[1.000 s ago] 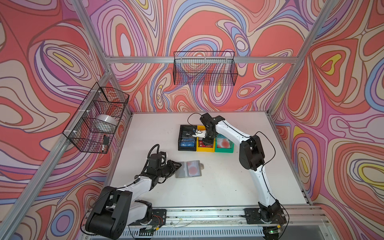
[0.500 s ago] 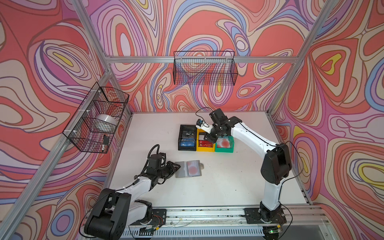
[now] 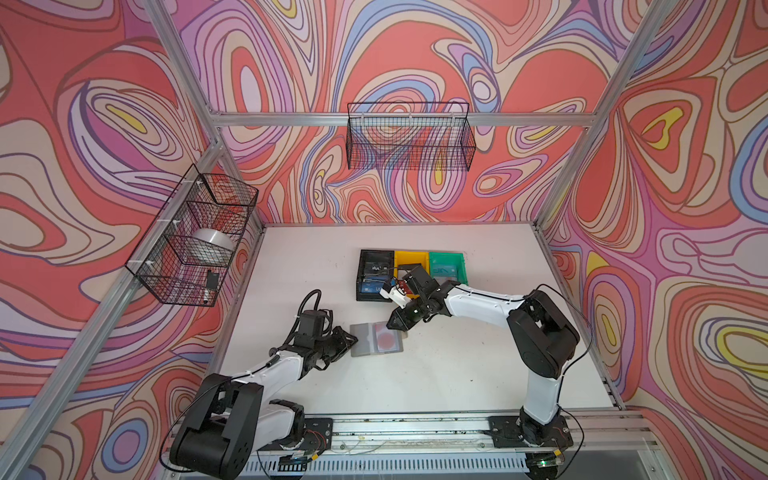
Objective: Take the credit cards out of the card holder
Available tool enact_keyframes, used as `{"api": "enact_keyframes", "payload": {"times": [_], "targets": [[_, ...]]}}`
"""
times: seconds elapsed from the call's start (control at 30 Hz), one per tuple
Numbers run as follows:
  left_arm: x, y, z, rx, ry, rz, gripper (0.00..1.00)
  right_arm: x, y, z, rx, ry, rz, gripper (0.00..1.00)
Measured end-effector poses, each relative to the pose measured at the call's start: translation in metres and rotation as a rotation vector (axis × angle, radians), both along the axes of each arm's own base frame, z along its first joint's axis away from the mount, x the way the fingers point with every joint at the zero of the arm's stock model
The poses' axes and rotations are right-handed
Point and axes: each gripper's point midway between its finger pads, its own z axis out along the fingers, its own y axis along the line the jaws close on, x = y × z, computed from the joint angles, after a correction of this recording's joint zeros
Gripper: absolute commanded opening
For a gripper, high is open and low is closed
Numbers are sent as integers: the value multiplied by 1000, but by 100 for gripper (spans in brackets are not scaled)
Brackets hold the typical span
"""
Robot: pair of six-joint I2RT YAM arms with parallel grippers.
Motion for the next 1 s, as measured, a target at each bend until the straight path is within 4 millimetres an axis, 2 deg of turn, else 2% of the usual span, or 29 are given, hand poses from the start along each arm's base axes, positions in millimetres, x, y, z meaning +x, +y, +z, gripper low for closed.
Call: {"api": "enact_keyframes", "payload": {"times": [0.3,0.6,1.0], "targets": [[-2,1,-2,8,6,-4,20,0,-9,-30,-76,44,-43,19],[-1,0,-3,6,6,-5,20,-1,-15,-36,-111,47,-54,18],[0,0,-3,5,4,-5,20,-5,-4,-34,-43,89,-38,17]]}}
